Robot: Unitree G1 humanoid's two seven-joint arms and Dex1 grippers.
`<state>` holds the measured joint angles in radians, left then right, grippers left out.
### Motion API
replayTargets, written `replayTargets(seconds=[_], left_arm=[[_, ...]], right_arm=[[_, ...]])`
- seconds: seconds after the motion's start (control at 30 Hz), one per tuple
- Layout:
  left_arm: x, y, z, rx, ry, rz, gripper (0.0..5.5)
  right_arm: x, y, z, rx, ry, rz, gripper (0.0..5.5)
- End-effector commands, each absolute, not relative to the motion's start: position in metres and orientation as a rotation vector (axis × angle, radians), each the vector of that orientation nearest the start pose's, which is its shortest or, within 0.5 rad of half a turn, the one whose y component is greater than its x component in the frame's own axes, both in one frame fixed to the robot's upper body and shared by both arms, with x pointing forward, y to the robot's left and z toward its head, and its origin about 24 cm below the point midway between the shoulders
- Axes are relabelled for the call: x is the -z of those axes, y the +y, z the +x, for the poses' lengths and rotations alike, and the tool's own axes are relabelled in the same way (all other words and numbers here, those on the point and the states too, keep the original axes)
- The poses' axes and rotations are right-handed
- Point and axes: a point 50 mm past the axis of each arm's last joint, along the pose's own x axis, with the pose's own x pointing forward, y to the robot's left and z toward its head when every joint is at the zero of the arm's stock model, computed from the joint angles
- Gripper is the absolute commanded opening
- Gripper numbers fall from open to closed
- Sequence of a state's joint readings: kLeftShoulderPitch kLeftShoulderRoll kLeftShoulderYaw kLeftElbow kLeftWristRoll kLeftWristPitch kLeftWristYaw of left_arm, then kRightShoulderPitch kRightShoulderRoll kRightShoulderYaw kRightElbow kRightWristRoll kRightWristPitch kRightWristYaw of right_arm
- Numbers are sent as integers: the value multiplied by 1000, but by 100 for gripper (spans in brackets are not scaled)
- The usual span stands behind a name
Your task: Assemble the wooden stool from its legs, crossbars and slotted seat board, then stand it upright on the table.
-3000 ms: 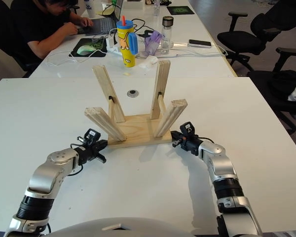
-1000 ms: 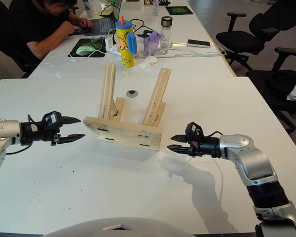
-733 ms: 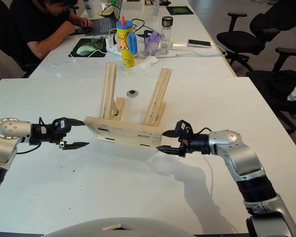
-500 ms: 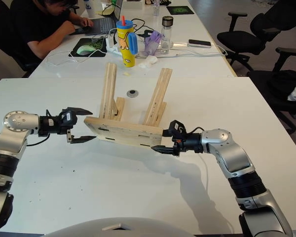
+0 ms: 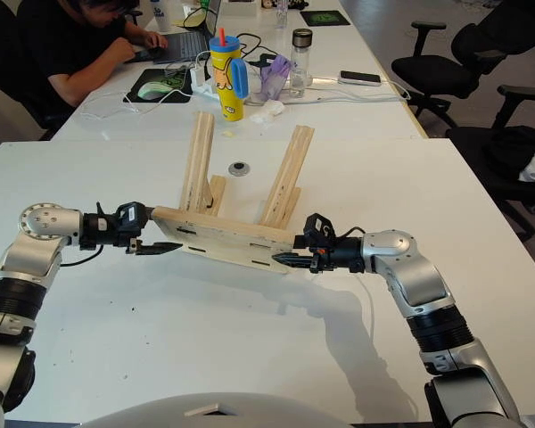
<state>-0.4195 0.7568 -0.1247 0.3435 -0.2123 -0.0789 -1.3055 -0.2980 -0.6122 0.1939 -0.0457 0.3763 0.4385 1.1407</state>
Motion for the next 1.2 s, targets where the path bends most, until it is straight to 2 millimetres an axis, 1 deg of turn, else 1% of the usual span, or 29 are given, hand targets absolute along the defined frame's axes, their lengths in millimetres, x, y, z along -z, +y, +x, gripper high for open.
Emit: replayTargets(seconds=[0.03,0.17,0.23,0.27,0.3,0.33,0.37,0.4,0.43,0.47,0.5,0.53,0.57,0.63,0.67,0.7,0.73,0.8,0.83,0.87,0.9,0.93,0.97,1.03,1.1,1.17,1.2], left_arm=[[-122,235,273,1323,300,474,245],[-138,236,257,1418,423,365,197],[-151,234,249,1478,483,225,182],[-160,233,246,1510,509,130,174],[-170,232,243,1548,535,33,170],[-182,232,240,1579,557,-57,155],[-199,233,239,1610,562,-187,145],[-217,234,239,1626,579,-282,140],[-233,235,240,1636,589,-363,134],[-245,236,242,1635,594,-418,130],[-252,237,243,1618,624,-441,130],[-256,239,245,1593,650,-471,130],[-255,242,247,1556,698,-539,130],[-249,252,254,1457,758,-687,130],[-242,256,258,1406,790,-743,130],[-229,261,267,1337,814,-826,130],[-219,264,271,1281,847,-894,130],[-186,273,286,1137,862,-979,130],[-171,275,292,1086,855,-987,167],[-161,276,296,1054,844,-999,174],[-155,278,301,1022,809,-1009,196],[-151,280,304,995,777,-1011,206],[-150,283,307,970,736,-1015,229],[-156,294,308,933,662,-1016,266],[-160,305,303,926,640,-1004,295],[-154,315,296,896,672,-959,322],[-150,320,291,878,687,-950,343]], right_arm=[[-112,-166,264,-1398,353,-71,149],[-139,-173,263,-1490,392,38,149],[-157,-177,262,-1555,440,143,149],[-166,-178,261,-1598,472,205,149],[-179,-179,260,-1648,505,269,149],[-193,-179,262,-1679,533,338,149],[-211,-179,266,-1711,562,430,149],[-231,-178,268,-1757,611,506,149],[-248,-177,270,-1782,661,557,149],[-260,-176,271,-1791,699,595,148],[-270,-174,275,-1793,738,632,145],[-274,-172,277,-1793,780,656,140],[-276,-170,281,-1793,825,720,138],[-275,-169,291,-1758,900,853,134],[-270,-168,297,-1717,935,911,134],[-260,-166,303,-1655,987,962,134],[-250,-165,307,-1595,1039,976,134],[-221,-167,315,-1451,1123,1045,133],[-207,-170,315,-1395,1156,1073,133],[-196,-173,319,-1327,1155,1091,169],[-189,-177,324,-1275,1128,1118,180],[-183,-182,329,-1228,1087,1099,191],[-180,-187,334,-1190,1028,1097,215],[-176,-200,339,-1129,958,1011,252],[-171,-219,338,-1071,918,981,254],[-166,-238,334,-1020,879,970,254],[-167,-245,332,-1017,839,979,254]])
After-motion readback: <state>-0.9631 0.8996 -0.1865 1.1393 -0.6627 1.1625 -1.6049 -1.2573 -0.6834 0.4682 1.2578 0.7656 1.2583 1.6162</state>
